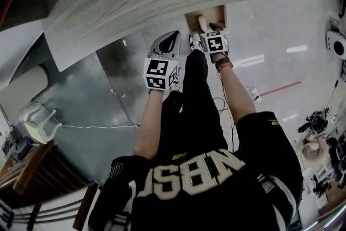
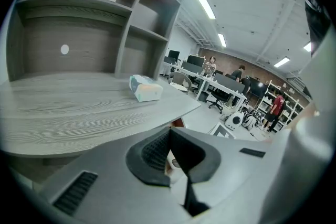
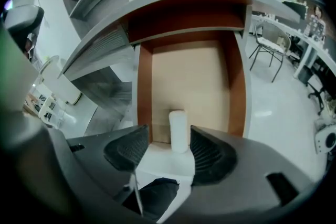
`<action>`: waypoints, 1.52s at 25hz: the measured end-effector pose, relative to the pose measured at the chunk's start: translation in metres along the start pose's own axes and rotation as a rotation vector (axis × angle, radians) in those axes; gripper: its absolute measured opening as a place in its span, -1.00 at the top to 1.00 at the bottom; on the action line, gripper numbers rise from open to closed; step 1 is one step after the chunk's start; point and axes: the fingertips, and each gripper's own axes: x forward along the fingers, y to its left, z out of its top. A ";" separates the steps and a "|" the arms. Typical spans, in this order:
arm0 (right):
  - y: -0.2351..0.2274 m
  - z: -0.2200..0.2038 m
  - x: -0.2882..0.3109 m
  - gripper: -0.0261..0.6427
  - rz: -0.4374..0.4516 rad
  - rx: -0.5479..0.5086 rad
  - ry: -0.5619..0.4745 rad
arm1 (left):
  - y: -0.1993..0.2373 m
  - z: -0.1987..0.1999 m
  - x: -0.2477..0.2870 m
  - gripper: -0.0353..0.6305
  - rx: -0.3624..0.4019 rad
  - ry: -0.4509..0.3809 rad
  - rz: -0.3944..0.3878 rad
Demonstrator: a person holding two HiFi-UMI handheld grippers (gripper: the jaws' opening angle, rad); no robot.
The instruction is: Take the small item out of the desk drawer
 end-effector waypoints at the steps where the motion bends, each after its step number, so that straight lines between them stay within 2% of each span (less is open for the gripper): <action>1: -0.001 0.001 0.004 0.16 0.001 -0.001 0.003 | 0.001 -0.001 0.001 0.88 -0.002 0.002 0.002; 14: -0.017 0.010 0.041 0.17 -0.011 -0.025 0.029 | 0.009 -0.012 0.017 0.88 -0.023 0.016 0.023; 16: -0.020 0.011 0.041 0.30 -0.027 -0.025 0.034 | 0.009 -0.012 0.018 0.88 -0.022 0.018 0.023; 19: -0.018 0.011 0.045 0.35 -0.018 -0.026 0.034 | 0.010 -0.013 0.017 0.88 -0.022 0.021 0.025; 21: -0.016 0.010 0.048 0.50 -0.007 -0.028 0.033 | 0.011 -0.013 0.017 0.88 -0.027 0.021 0.029; 32: -0.013 0.012 0.038 0.51 0.003 -0.023 0.029 | 0.008 -0.013 0.012 0.88 -0.028 0.018 0.031; 38: -0.012 0.013 0.019 0.52 -0.019 -0.017 0.029 | 0.001 -0.012 0.002 0.88 -0.016 0.018 0.028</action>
